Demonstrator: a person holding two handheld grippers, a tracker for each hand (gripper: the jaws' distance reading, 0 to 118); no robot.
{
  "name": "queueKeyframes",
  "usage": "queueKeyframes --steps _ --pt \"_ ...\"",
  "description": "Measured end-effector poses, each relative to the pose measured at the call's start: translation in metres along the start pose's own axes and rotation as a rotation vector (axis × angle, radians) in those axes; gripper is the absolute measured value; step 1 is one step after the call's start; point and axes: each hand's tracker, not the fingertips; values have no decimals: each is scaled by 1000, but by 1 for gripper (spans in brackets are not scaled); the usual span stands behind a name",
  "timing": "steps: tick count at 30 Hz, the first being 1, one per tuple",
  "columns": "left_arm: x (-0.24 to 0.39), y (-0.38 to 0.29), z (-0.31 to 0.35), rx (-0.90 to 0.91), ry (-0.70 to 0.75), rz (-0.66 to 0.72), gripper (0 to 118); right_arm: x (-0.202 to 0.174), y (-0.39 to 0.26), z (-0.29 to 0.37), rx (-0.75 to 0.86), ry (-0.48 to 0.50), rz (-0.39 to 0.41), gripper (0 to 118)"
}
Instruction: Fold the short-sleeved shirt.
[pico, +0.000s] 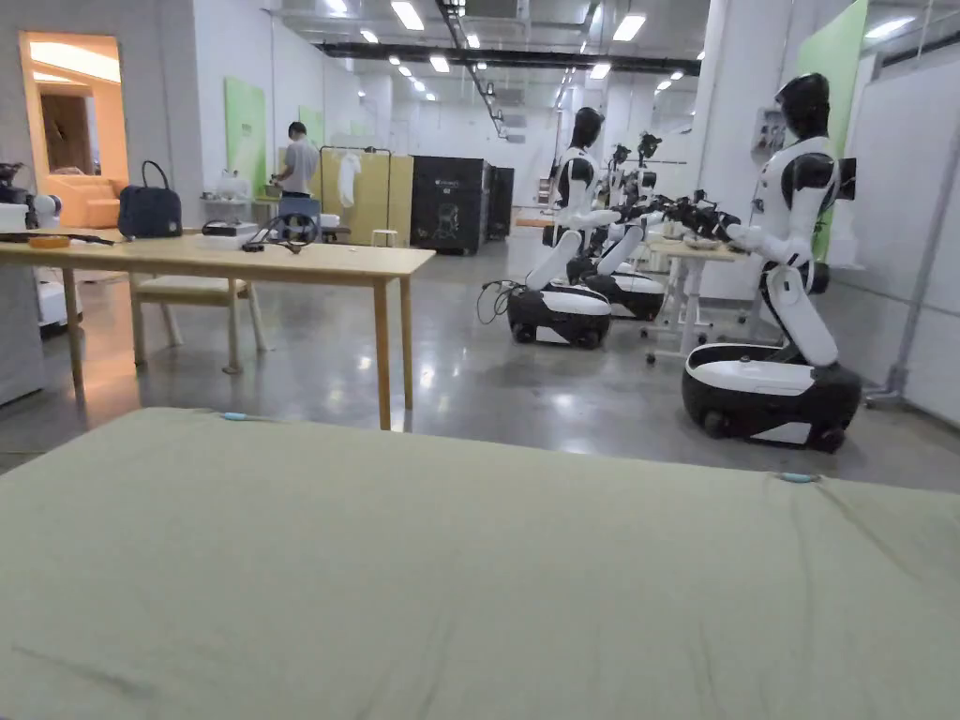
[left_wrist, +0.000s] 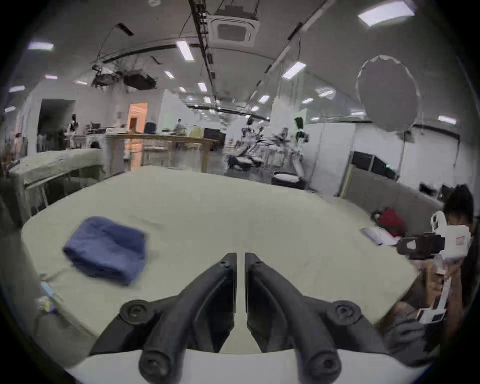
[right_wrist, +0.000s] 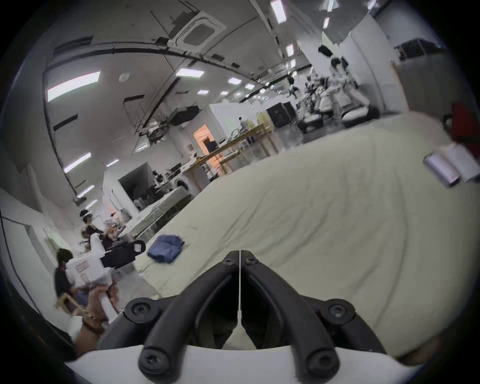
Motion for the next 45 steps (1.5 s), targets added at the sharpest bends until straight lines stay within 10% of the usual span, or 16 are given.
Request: queueKeyframes --steps 8,18,21,33,37,39,40,45 --pt "117 165 -73 227 -104 -229 3 -39 155 4 354 -369 477 2" --pt "145 258 -234 296 121 -319 3 6 298 -115 528 -502 413 2" --pt "129 254 -256 207 179 -228 3 7 306 -136 441 -633 537 2" --pt "127 245 -250 232 168 -254 8 14 296 -145 431 -598 426 4" --pt "135 247 -247 236 161 -245 30 11 293 -152 400 -555 435 28" --pt "135 250 -255 201 146 -250 105 12 293 -156 375 -541 413 86" --pt "134 248 -250 259 103 -245 118 12 290 -157 394 -548 412 117" --pt "136 244 -262 242 130 -272 118 13 286 -151 479 -576 391 118"
